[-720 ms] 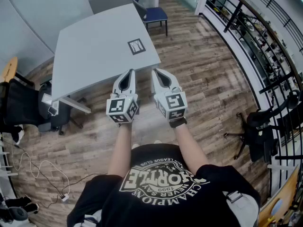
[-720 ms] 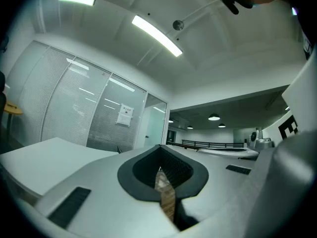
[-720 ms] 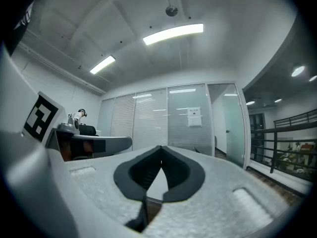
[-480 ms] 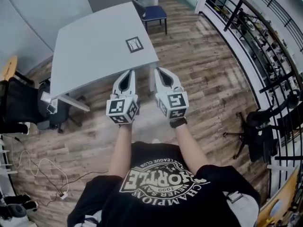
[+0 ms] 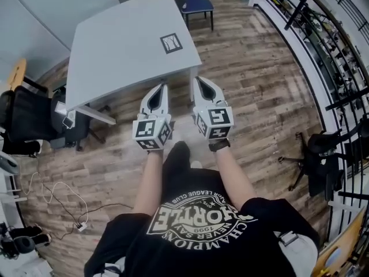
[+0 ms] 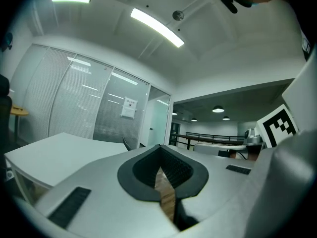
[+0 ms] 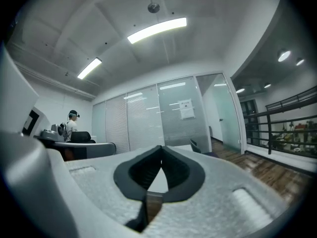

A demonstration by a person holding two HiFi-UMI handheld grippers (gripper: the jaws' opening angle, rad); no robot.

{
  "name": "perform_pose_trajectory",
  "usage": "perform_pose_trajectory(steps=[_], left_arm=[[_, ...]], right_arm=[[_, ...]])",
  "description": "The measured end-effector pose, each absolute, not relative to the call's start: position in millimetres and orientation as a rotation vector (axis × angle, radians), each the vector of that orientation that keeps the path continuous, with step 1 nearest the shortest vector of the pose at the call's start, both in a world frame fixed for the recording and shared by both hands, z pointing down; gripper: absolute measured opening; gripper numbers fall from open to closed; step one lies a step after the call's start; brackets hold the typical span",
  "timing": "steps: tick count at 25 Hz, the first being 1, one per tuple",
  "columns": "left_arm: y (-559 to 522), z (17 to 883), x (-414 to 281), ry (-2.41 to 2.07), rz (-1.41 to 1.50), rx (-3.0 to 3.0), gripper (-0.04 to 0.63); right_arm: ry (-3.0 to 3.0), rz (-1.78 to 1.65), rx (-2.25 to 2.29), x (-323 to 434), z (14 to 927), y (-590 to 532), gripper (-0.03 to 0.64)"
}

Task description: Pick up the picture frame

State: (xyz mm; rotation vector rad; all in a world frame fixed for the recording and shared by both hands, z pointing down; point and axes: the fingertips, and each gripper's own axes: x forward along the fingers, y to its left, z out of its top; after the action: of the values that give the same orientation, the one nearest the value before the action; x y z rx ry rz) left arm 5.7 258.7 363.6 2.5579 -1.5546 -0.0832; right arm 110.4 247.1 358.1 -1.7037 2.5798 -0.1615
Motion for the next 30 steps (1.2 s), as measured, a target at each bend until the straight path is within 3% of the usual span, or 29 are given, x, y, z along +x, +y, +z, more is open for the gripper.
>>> perform_pose_trajectory(steps=[17, 30], left_arm=[[-3.2, 391.2, -54.5, -1.529, -0.181, 2.416, 0.005], [-134.7, 403.0, -90.9, -1.426, -0.182, 2.407, 0.005]], right_arm=[[2.654, -0.244, -1.779, 55.5, 386.3, -2.1, -0.002], [2.661, -0.253, -1.87, 13.7, 395.5, -125.5, -0.002]])
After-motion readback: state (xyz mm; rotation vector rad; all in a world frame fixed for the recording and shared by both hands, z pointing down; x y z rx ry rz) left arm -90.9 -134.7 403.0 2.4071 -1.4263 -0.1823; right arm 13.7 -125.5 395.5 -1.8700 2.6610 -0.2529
